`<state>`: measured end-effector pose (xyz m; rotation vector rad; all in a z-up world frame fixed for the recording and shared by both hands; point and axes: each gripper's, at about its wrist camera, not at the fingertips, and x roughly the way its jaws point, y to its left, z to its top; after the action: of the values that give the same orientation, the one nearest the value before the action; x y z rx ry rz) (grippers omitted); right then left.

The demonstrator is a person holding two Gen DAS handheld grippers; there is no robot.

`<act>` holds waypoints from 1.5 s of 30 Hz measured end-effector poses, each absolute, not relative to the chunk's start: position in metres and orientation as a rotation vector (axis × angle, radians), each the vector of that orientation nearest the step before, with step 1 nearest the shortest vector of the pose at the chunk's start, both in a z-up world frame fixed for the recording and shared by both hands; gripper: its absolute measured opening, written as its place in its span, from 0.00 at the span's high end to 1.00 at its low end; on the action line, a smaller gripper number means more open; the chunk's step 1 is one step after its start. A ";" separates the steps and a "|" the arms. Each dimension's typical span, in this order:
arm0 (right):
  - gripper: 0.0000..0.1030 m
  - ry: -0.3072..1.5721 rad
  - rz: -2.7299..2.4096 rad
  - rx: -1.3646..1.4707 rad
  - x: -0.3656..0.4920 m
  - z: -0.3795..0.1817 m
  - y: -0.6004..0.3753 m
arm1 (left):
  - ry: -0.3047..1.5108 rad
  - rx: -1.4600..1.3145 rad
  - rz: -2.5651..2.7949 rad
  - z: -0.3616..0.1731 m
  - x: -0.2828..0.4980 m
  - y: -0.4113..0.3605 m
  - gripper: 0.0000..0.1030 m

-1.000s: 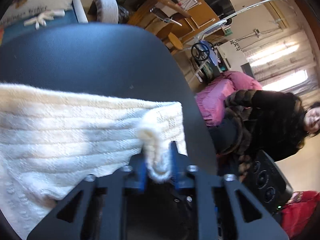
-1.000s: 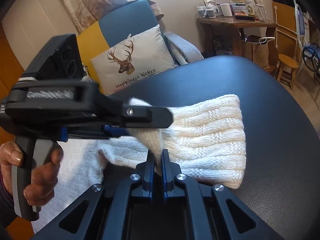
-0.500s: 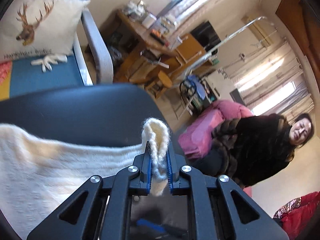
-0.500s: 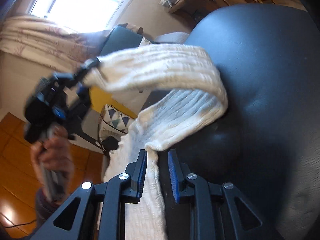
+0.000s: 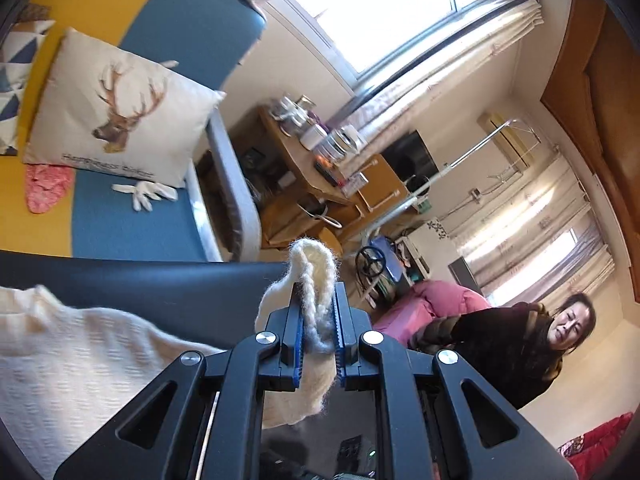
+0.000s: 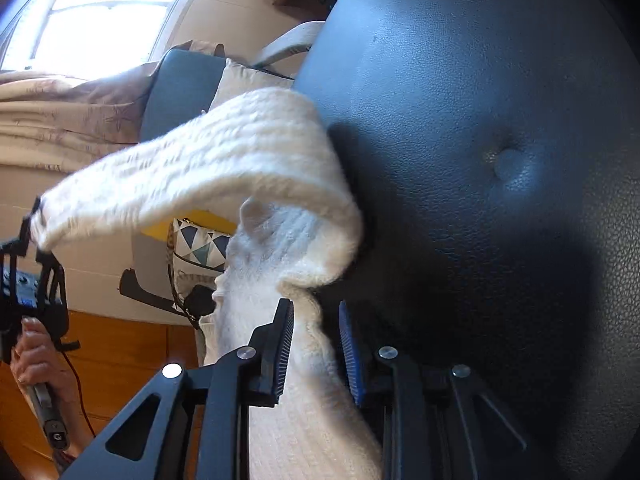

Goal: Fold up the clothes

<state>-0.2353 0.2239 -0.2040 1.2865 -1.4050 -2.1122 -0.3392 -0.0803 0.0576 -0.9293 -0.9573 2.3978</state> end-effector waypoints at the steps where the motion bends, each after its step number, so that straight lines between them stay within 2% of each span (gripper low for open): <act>1: 0.76 -1.385 -2.125 1.291 -0.237 -0.203 0.222 | -0.961 -0.934 2.407 0.054 -0.335 -0.087 0.88; 4: 0.76 -1.332 -2.180 1.307 -0.242 -0.198 0.217 | -0.994 -0.959 2.428 0.038 -0.320 -0.110 0.88; 10: 0.76 -1.447 -2.212 1.335 -0.249 -0.207 0.226 | -1.091 -0.990 2.445 0.010 -0.290 -0.159 0.88; 25: 0.75 -1.249 -2.282 1.388 -0.274 -0.187 0.196 | -1.297 -0.944 2.496 -0.030 -0.222 -0.255 0.88; 29: 0.75 -1.179 -2.312 1.375 -0.280 -0.176 0.187 | -1.251 -1.072 2.554 -0.052 -0.208 -0.271 0.88; 37: 0.75 -0.760 -2.416 1.449 -0.273 -0.166 0.156 | -1.023 -1.443 2.626 -0.115 -0.200 -0.277 0.88; 43: 0.75 -0.700 -2.439 1.456 -0.278 -0.166 0.147 | -1.067 -1.435 2.608 -0.127 -0.196 -0.284 0.88; 45: 0.75 -0.651 -2.459 1.448 -0.279 -0.165 0.142 | -1.029 -1.426 2.627 -0.123 -0.199 -0.285 0.88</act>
<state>-0.2790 0.1422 -0.1646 1.4483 -0.6511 -2.4588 -0.1986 -0.2854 -0.1227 -1.4256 -1.0285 2.6274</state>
